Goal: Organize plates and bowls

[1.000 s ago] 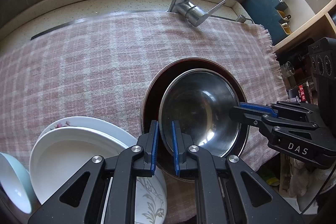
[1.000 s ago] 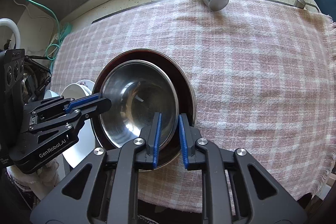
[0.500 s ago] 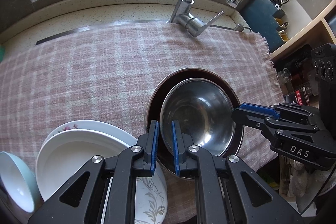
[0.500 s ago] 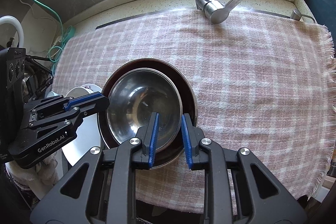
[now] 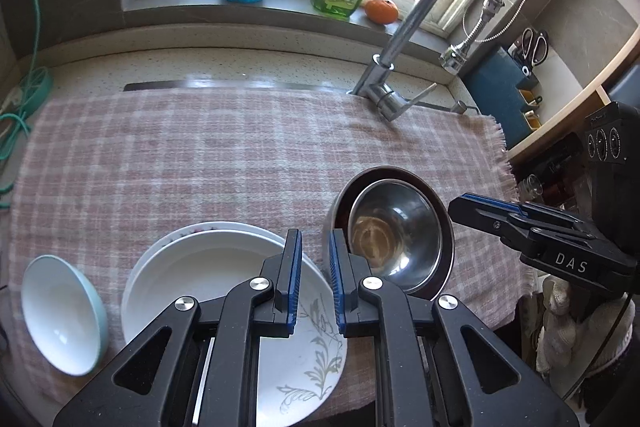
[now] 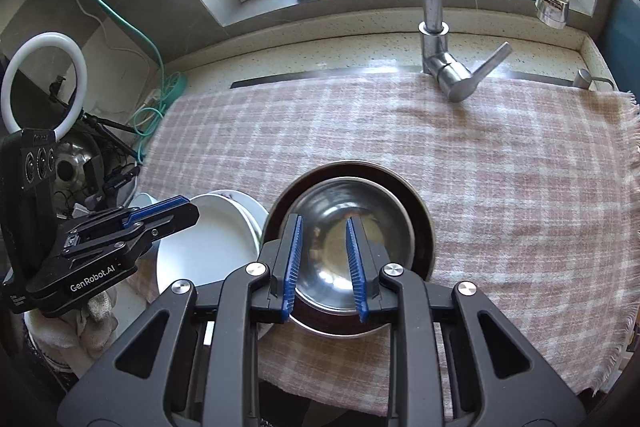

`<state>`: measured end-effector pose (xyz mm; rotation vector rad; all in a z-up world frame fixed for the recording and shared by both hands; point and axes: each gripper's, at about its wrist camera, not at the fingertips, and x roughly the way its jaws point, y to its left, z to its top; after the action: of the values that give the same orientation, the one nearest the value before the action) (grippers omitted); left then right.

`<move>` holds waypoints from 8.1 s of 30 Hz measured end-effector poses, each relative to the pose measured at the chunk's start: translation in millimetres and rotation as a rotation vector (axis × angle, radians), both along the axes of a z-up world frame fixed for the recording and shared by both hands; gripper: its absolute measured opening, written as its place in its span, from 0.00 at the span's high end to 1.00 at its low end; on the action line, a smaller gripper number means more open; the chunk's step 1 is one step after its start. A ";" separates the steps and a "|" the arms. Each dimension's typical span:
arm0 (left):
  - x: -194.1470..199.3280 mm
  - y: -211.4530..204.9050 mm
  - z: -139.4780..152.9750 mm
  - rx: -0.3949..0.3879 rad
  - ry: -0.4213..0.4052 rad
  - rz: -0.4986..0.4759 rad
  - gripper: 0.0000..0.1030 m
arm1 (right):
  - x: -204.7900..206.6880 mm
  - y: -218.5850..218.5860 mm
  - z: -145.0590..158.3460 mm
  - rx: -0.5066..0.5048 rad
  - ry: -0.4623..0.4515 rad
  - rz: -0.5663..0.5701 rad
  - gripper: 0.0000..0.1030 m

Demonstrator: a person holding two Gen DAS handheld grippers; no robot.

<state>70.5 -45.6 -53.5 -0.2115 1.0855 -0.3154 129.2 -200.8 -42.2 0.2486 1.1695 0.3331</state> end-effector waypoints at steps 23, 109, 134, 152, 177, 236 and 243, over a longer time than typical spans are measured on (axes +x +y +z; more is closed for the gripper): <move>-99.8 205.3 -32.6 -0.074 0.053 0.553 0.88 | 10.6 157.0 -3.5 0.097 -0.027 0.296 0.59; 3.5 21.8 1.5 -0.205 0.015 0.102 0.89 | 9.2 2.5 -2.1 0.146 0.053 -0.004 0.91; 26.8 -45.3 -37.2 -0.144 0.137 -0.023 0.89 | -6.3 -57.9 -48.9 0.116 0.137 -0.112 0.91; 28.8 -51.8 -41.3 -0.108 0.145 -0.053 0.89 | -7.6 -58.9 -56.9 0.104 0.143 -0.107 0.90; 19.8 -9.7 -50.6 -0.154 0.143 0.021 0.89 | -37.1 -88.9 -61.7 0.166 0.092 -0.225 0.90; 29.1 -32.8 -42.2 -0.132 0.114 -0.046 0.93 | -28.2 -78.3 -57.0 0.168 0.102 -0.194 0.88; 14.4 -14.7 -17.2 -0.142 0.059 -0.002 0.93 | -29.5 -62.0 -28.5 0.180 0.059 -0.142 0.88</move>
<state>85.0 -60.2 -70.7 -0.3486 1.1228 -0.3907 99.7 -262.8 -70.7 0.4990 1.1741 0.3079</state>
